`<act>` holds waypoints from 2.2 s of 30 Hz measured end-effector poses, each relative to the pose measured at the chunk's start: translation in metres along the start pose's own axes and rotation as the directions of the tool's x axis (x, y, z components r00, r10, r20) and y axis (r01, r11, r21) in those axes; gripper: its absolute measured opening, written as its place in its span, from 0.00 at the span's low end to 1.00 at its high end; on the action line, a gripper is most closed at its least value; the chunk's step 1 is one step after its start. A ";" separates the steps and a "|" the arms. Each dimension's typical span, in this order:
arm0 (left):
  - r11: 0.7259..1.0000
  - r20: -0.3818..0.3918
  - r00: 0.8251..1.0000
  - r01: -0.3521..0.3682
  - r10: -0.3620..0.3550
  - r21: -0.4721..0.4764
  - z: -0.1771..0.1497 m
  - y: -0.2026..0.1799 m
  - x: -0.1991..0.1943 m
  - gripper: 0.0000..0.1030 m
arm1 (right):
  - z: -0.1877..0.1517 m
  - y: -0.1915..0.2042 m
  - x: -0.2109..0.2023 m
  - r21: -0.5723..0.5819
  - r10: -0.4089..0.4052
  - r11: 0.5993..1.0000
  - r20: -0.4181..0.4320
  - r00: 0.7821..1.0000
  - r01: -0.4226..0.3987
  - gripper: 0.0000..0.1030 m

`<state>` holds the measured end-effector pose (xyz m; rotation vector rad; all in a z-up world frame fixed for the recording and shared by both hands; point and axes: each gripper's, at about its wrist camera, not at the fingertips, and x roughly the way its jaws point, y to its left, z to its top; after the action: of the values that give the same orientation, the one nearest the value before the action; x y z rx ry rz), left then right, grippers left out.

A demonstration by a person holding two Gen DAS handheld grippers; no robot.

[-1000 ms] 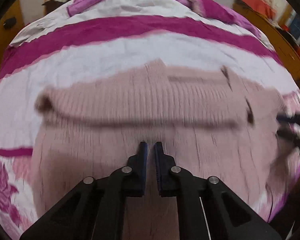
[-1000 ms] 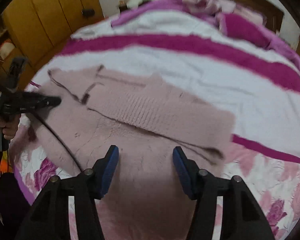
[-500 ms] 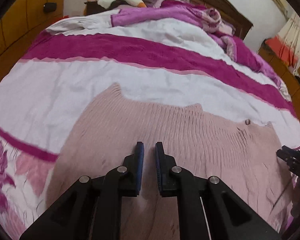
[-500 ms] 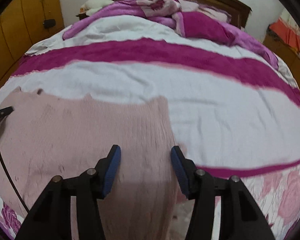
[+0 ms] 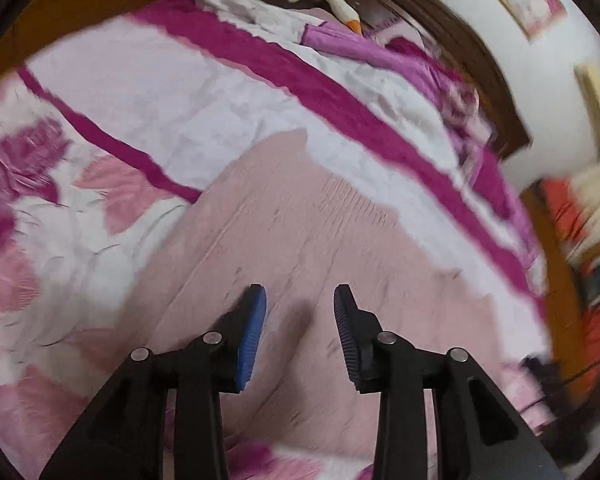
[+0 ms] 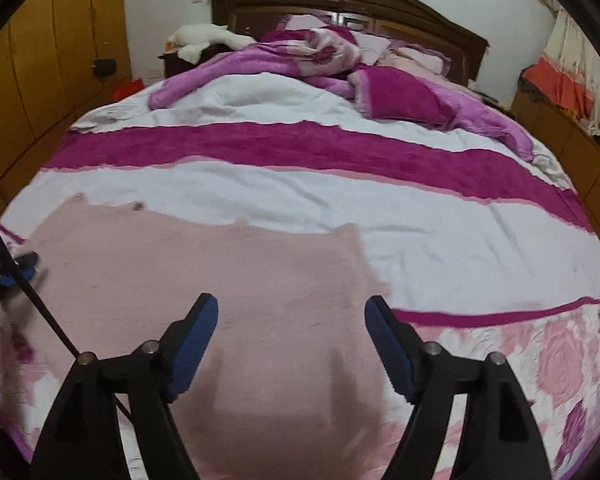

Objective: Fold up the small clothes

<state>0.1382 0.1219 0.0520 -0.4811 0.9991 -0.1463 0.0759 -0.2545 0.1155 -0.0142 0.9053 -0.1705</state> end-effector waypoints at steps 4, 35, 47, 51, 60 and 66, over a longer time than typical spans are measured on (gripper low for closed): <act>0.981 0.053 0.992 -0.121 0.114 0.155 -0.015 -0.003 -0.013 0.13 | -0.004 0.030 -0.012 -0.050 0.002 0.999 0.000 1.000 -0.002 0.77; 0.839 0.048 0.930 0.351 -0.365 -0.415 -0.056 0.137 -0.020 0.33 | 0.038 0.234 -0.039 -0.268 0.147 0.952 -0.028 0.989 -0.150 0.77; 0.738 0.078 0.895 0.409 -0.439 -0.537 -0.058 0.136 0.019 0.00 | 0.033 0.265 -0.034 -0.306 0.163 0.937 -0.046 0.986 -0.169 0.77; 0.838 0.113 0.943 0.329 -0.312 -0.435 -0.050 0.116 0.013 0.00 | 0.039 0.264 -0.018 -0.269 0.168 0.944 -0.102 0.981 -0.190 0.77; 0.926 0.128 0.975 0.211 -0.179 -0.313 -0.044 0.094 0.008 0.00 | 0.043 0.277 0.011 -0.246 0.168 0.946 -0.186 0.968 -0.211 0.77; 0.966 0.124 0.986 0.139 -0.114 -0.218 -0.043 0.087 0.005 0.00 | 0.050 0.298 0.039 -0.314 0.113 0.931 -0.238 0.965 -0.186 0.77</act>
<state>0.0960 0.1836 -0.0105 -0.7548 0.8804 -0.1191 0.1805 0.0310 0.0906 -0.2459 1.1406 0.1304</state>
